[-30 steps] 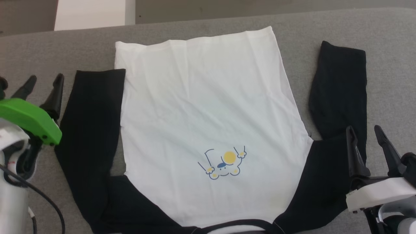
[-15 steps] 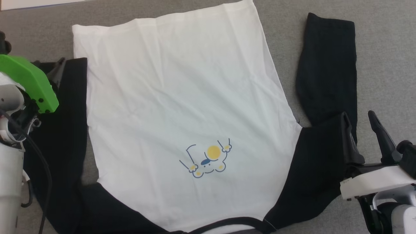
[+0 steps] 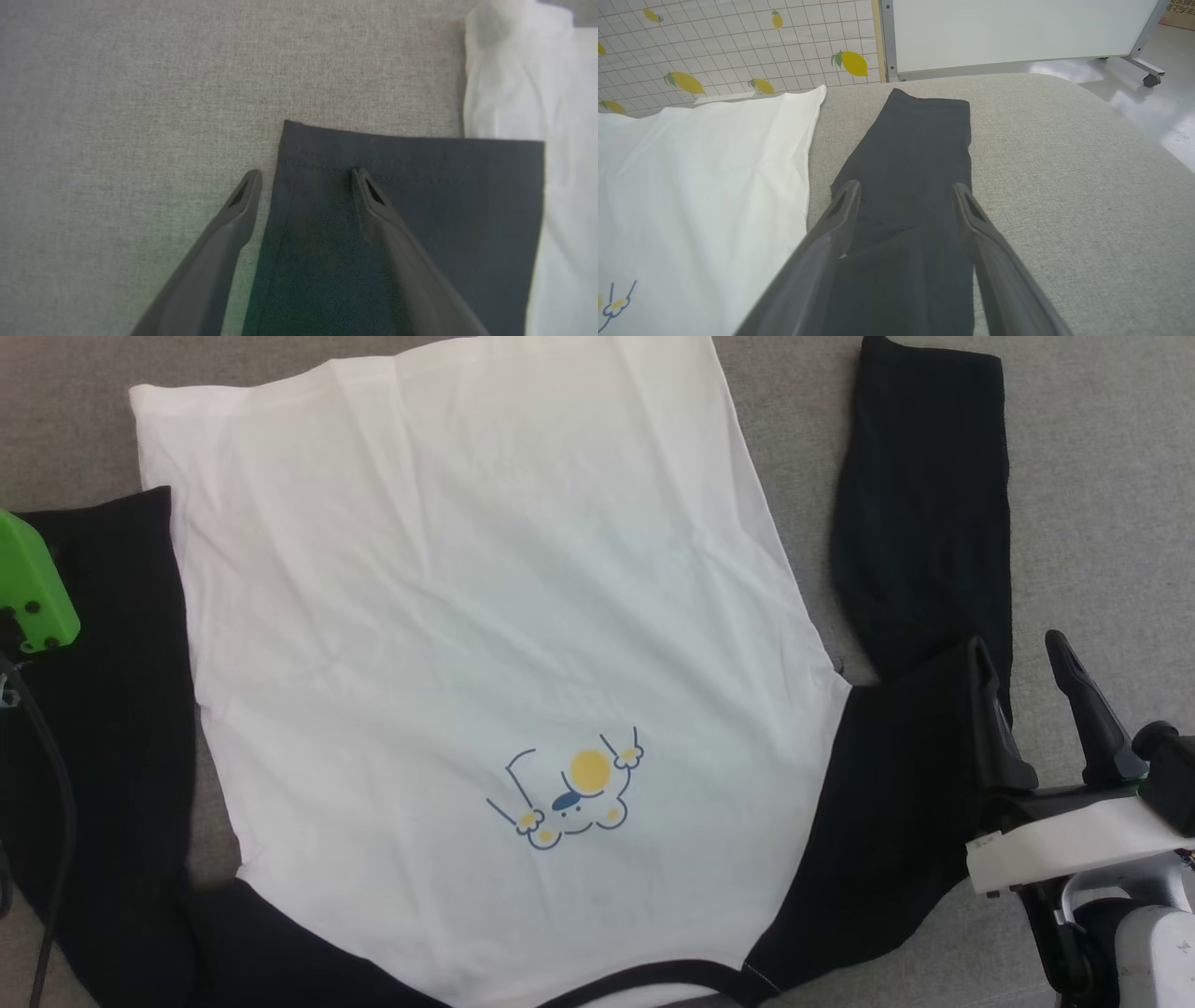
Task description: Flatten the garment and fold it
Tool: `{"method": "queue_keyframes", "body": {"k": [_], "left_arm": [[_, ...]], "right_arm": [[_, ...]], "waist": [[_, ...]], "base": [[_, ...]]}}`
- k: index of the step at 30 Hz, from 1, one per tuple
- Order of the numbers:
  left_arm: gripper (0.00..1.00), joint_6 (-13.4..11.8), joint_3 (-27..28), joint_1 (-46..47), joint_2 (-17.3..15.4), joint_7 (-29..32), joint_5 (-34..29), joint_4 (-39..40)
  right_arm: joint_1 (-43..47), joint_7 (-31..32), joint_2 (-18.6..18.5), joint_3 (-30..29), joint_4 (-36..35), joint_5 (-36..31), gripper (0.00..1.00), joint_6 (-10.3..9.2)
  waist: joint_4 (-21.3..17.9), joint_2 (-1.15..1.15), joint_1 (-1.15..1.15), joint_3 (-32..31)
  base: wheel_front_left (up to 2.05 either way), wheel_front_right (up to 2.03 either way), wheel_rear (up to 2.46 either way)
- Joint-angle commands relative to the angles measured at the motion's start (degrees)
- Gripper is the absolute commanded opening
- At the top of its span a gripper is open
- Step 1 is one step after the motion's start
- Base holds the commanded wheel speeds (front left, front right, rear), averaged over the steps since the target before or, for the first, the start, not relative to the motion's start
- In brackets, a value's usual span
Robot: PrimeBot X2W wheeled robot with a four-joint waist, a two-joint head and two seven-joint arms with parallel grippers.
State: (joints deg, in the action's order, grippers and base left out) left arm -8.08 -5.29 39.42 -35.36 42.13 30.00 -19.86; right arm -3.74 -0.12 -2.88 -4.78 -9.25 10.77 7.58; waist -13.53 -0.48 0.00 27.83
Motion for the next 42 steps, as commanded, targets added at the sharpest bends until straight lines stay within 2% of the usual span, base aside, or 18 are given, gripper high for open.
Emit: {"method": "queue_keyframes", "body": {"k": [1, 6, 7, 8, 9, 11, 14, 19, 23, 27, 35, 42], "left_arm": [[1.00, -1.07, 0.25, 0.33, -0.28, 1.09, 0.20, -0.36], [1.00, -2.94, 1.06, -1.27, 0.18, 5.87, 2.42, 0.58], [0.44, -3.28, 1.46, -1.69, 0.60, 6.82, 3.36, 1.00], [0.19, -3.38, 1.65, -2.09, 0.78, 7.52, 3.97, 1.40], [0.00, -3.31, 1.88, -2.58, 0.89, 8.10, 4.64, 2.02], [0.00, -3.10, 2.44, -3.23, 0.63, 6.83, 4.78, 3.47], [0.00, -2.43, 4.61, -3.55, 1.06, 1.56, 5.52, 5.43], [0.00, 1.65, 6.83, -5.25, 1.68, -8.09, 6.54, 9.91], [0.00, 4.51, 6.60, -7.71, 2.49, -12.14, 7.09, 15.31], [0.00, 5.61, 4.83, -10.90, 3.37, -12.35, 7.14, 22.11], [0.00, 7.60, -2.13, -16.20, 7.87, -9.30, 10.19, 36.40], [0.00, 10.71, -10.22, -15.71, 12.64, -7.61, 12.70, 40.09]], "right_arm": [[-1.02, -0.53, 0.01, 0.25, -0.08, 0.36, 1.00, -0.09], [-1.40, -0.69, 0.01, 0.52, 0.00, 0.54, 1.00, -0.09], [-1.48, -0.75, 0.01, 0.50, -0.02, 0.60, 1.00, -0.09], [-1.53, -0.80, 0.01, 0.48, -0.02, 0.59, 1.00, -0.09], [-1.57, -0.78, 0.01, 0.45, 0.01, 0.56, 1.00, -0.09], [-1.63, -0.74, 0.01, 0.34, 0.07, 0.54, 1.00, -0.09], [-1.69, -0.76, 0.01, 0.15, 0.08, 0.59, 1.00, -0.09], [-1.03, -0.64, 0.01, -0.86, 0.12, 0.05, 1.00, -0.09], [0.05, 0.17, 0.01, -1.67, -0.22, -0.56, 1.00, -0.09], [1.34, 1.26, 0.01, -2.18, -1.01, -0.69, 1.00, -0.09], [3.71, 3.64, 0.01, -2.68, -3.10, -1.11, 1.00, -0.09], [4.54, 5.05, 0.01, -2.95, -4.61, -1.28, 1.00, -0.09]], "waist": [[-0.35, 0.47, 0.00, 0.43], [-0.70, 0.47, 0.00, 0.92], [-0.71, 0.47, 0.00, 0.97], [-0.71, 0.47, 0.00, 1.00], [-0.67, 0.47, 0.00, 1.00], [-0.45, 0.47, 0.00, 0.79], [0.01, 0.47, 0.00, -0.18], [1.76, 0.47, 0.00, -4.19], [3.73, 0.47, 0.00, -7.91], [5.54, 0.47, 0.00, -11.37], [7.88, 0.47, 0.00, -15.47], [8.41, 0.47, 0.00, -16.96]], "base": [[0.00, 0.00, 0.00], [0.00, 0.00, 0.00], [0.00, 0.00, 0.00], [0.00, 0.00, 0.00], [0.00, 0.00, 0.00], [0.00, 0.00, 0.00], [0.00, 0.00, 0.00], [0.00, 0.00, 0.00], [0.00, 0.00, 0.00], [0.00, 0.00, 0.00], [0.00, 0.00, 0.00], [0.00, 0.00, 0.00]]}}
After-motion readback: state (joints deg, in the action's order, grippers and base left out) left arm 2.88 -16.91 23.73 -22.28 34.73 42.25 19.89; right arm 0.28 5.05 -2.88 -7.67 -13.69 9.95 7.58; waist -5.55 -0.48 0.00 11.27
